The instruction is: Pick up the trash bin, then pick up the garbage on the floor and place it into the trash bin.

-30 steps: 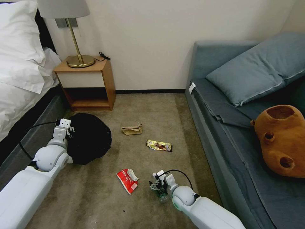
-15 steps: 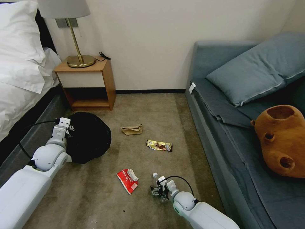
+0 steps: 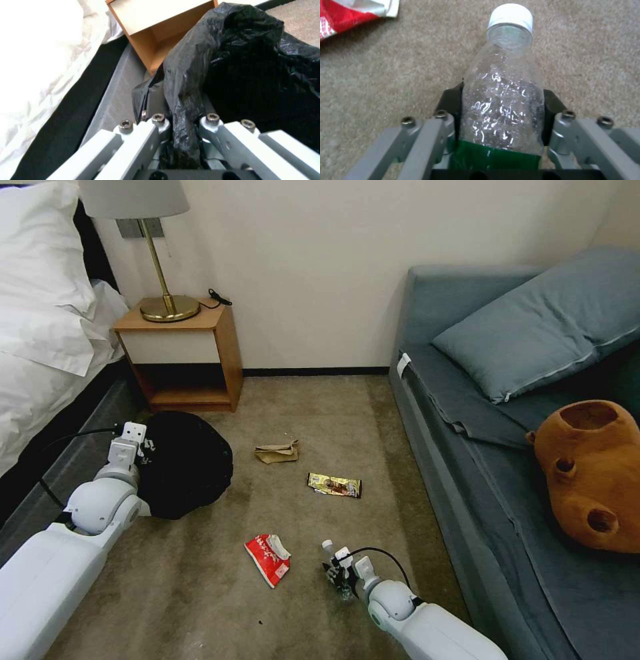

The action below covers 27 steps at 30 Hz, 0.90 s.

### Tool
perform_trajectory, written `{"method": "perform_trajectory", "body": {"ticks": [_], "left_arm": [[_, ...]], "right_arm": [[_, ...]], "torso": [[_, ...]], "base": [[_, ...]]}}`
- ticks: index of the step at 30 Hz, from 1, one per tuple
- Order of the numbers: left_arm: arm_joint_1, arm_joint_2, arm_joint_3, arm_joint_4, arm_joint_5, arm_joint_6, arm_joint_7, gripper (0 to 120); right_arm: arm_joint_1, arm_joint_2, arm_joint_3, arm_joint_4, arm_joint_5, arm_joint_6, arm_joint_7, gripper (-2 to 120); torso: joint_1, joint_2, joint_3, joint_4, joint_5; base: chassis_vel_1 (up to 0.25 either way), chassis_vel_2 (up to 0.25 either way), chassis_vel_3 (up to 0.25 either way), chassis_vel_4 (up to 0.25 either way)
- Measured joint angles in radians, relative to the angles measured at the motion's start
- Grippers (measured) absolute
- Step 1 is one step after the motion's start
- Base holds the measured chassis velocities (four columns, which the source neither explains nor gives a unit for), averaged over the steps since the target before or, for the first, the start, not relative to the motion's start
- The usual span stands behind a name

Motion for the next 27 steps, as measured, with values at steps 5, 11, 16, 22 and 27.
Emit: {"method": "perform_trajectory", "body": {"ticks": [5, 11, 16, 22, 27], "left_arm": [[0.005, 0.009, -0.003, -0.007, -0.004, 0.000, 0.000, 5], [0.016, 0.008, -0.008, -0.016, -0.005, 0.000, -0.001, 5], [0.024, -0.005, -0.005, -0.044, -0.021, -0.005, -0.006, 5], [0.023, -0.026, 0.010, -0.079, -0.054, -0.031, 0.000, 5], [0.022, -0.046, 0.019, -0.089, -0.061, -0.059, 0.011, 5]], "right_arm": [[0.009, -0.016, 0.007, 0.023, 0.004, 0.000, 0.000, 25], [0.037, -0.040, 0.014, 0.074, 0.027, -0.006, 0.007, 24], [0.146, -0.101, 0.008, 0.175, 0.099, -0.003, 0.031, 24], [0.301, -0.119, 0.002, 0.289, 0.278, -0.004, 0.059, 24], [0.372, -0.098, -0.013, 0.348, 0.394, -0.014, 0.084, 24]], "torso": [[0.000, 0.000, 0.000, -0.0001, -0.0001], [0.000, 0.000, 0.000, 0.0001, 0.0000], [0.000, 0.000, 0.000, -0.0001, 0.0001], [0.000, 0.000, 0.000, 0.0000, 0.0000], [0.000, 0.000, 0.000, 0.0000, 0.0001]], "base": [[0.000, 0.000, 0.000, 0.000], [0.000, 0.000, 0.000, 0.000], [0.000, 0.000, 0.000, 0.000], [0.000, 0.000, 0.000, 0.000], [0.000, 0.000, 0.000, 0.000]]}}
